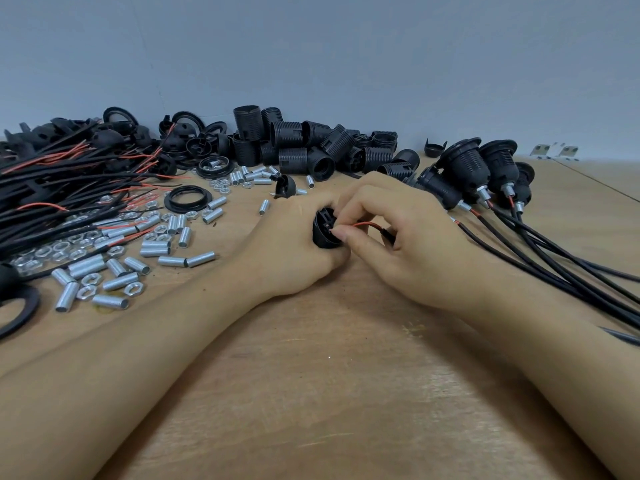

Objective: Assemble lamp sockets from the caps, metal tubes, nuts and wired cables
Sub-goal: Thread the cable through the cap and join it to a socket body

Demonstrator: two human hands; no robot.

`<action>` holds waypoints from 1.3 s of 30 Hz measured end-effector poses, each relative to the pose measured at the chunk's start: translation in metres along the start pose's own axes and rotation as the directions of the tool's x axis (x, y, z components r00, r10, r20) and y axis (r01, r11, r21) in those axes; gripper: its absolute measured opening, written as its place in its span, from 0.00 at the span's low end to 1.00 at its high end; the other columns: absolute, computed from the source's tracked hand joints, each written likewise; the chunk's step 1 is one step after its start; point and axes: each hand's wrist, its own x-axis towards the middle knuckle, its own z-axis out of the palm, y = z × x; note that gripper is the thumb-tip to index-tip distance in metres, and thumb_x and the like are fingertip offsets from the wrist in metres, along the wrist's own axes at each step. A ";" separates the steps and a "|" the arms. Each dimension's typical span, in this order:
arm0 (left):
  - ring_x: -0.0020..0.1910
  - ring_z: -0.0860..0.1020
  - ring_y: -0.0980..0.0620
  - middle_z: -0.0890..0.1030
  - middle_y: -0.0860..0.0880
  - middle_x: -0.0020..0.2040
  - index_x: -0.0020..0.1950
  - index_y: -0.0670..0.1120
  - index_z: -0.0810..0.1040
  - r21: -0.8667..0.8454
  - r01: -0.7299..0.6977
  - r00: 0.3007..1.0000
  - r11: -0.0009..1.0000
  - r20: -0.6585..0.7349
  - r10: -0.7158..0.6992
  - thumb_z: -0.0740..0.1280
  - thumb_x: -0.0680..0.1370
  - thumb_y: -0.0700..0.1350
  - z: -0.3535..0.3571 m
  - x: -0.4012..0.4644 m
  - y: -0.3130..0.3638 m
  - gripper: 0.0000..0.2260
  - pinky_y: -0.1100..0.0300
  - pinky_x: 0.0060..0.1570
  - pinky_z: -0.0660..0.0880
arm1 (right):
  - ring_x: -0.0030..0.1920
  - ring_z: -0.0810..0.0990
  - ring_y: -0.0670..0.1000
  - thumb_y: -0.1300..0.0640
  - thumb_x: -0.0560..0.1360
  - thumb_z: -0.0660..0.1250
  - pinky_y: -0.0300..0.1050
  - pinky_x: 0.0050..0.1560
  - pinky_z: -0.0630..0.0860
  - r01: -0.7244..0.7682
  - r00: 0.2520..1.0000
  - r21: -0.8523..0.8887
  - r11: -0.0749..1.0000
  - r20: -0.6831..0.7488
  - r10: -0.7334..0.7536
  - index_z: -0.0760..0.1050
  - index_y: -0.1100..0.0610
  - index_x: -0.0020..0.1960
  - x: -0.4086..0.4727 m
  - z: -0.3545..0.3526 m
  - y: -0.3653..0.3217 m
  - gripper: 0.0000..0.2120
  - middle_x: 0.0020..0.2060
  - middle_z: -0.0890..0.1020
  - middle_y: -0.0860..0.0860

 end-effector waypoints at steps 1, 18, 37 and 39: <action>0.34 0.74 0.53 0.79 0.49 0.35 0.44 0.44 0.78 0.001 0.003 1.000 1.000 0.005 -0.003 0.70 0.70 0.39 0.000 0.000 0.000 0.04 0.56 0.36 0.71 | 0.45 0.79 0.55 0.66 0.75 0.70 0.48 0.47 0.74 0.003 1.000 0.004 1.000 -0.010 -0.003 0.77 0.63 0.42 0.000 0.000 0.000 0.04 0.44 0.79 0.56; 0.30 0.71 0.59 0.74 0.55 0.31 0.38 0.52 0.73 -0.076 0.054 0.999 0.996 -0.005 -0.054 0.67 0.66 0.44 0.000 -0.002 0.003 0.05 0.64 0.32 0.66 | 0.43 0.79 0.49 0.67 0.74 0.71 0.28 0.41 0.68 -0.077 0.992 0.145 0.986 -0.091 0.091 0.79 0.65 0.40 0.002 0.008 -0.006 0.05 0.43 0.81 0.54; 0.43 0.80 0.51 0.82 0.52 0.40 0.46 0.45 0.79 0.018 0.096 0.990 0.995 -0.101 -0.093 0.75 0.73 0.47 -0.002 -0.004 0.006 0.09 0.48 0.53 0.75 | 0.50 0.78 0.47 0.52 0.67 0.65 0.43 0.48 0.75 -0.545 0.831 0.218 0.809 0.267 0.488 0.77 0.47 0.58 -0.002 -0.047 0.004 0.19 0.51 0.79 0.48; 0.43 0.80 0.50 0.82 0.51 0.40 0.45 0.45 0.79 0.044 0.087 0.991 0.995 -0.110 -0.081 0.75 0.73 0.47 -0.002 -0.004 0.006 0.09 0.49 0.53 0.75 | 0.53 0.78 0.52 0.53 0.66 0.72 0.46 0.52 0.76 -0.642 0.727 0.166 0.749 0.444 0.525 0.76 0.46 0.60 -0.005 -0.059 0.008 0.22 0.54 0.78 0.52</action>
